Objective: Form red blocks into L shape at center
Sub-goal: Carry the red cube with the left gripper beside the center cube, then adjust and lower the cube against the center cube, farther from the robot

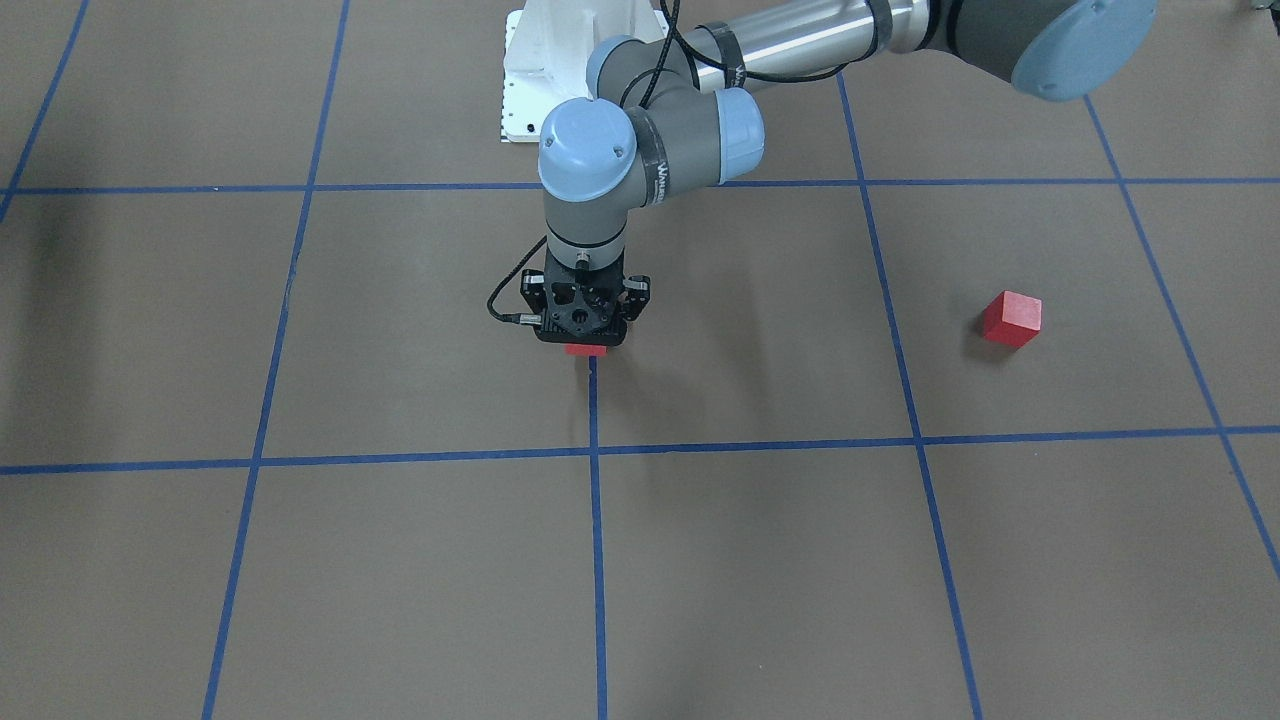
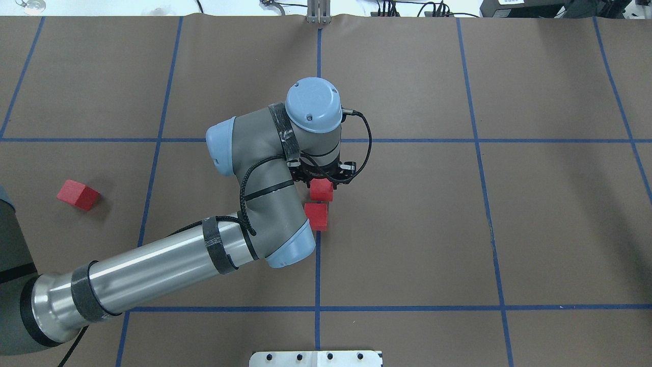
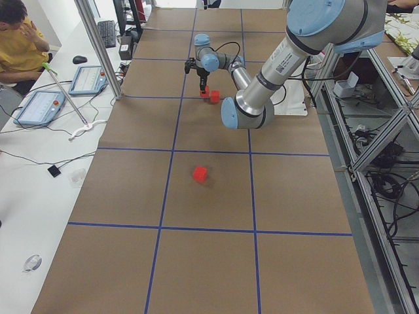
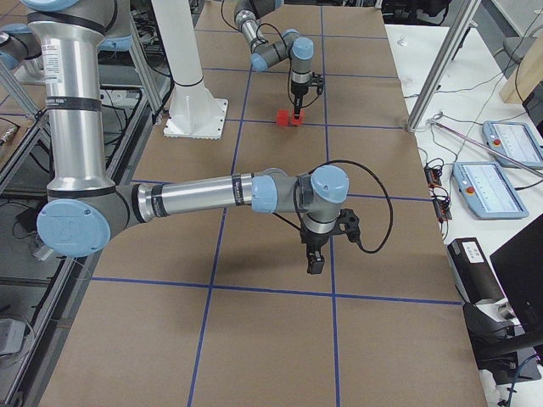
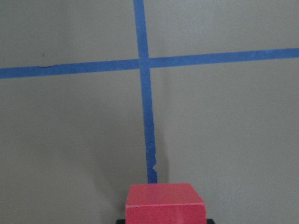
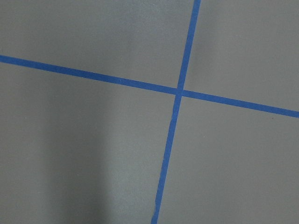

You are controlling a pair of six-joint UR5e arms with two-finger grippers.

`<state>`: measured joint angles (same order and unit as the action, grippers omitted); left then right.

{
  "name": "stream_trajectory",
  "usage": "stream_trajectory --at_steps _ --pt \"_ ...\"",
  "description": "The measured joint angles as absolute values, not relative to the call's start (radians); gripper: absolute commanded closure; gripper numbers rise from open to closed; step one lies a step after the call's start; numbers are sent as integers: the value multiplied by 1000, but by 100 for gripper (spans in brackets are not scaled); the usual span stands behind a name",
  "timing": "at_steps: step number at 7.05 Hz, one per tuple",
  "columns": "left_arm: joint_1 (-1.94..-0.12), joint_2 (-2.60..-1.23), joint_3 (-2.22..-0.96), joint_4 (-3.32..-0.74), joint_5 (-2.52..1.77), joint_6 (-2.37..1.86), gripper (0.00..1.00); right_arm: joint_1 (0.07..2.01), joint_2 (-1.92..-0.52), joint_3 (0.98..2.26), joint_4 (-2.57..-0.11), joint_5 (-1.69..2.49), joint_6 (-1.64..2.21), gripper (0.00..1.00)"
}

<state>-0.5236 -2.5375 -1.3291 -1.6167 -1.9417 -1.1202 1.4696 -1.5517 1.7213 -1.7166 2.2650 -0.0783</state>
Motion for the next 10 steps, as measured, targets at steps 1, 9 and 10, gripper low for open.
stream_trajectory --at_steps 1,9,10 --pt "-520 -2535 -1329 -1618 -1941 -1121 83 1470 -1553 1721 -1717 2265 -78 1" --pt "-518 -2530 -1329 -1620 -1940 -1175 75 1470 -1555 1720 -1717 2266 -78 1" --pt "-518 -2527 -1328 -1621 -1940 -1175 75 1470 -1555 1720 -1717 2266 -78 1"
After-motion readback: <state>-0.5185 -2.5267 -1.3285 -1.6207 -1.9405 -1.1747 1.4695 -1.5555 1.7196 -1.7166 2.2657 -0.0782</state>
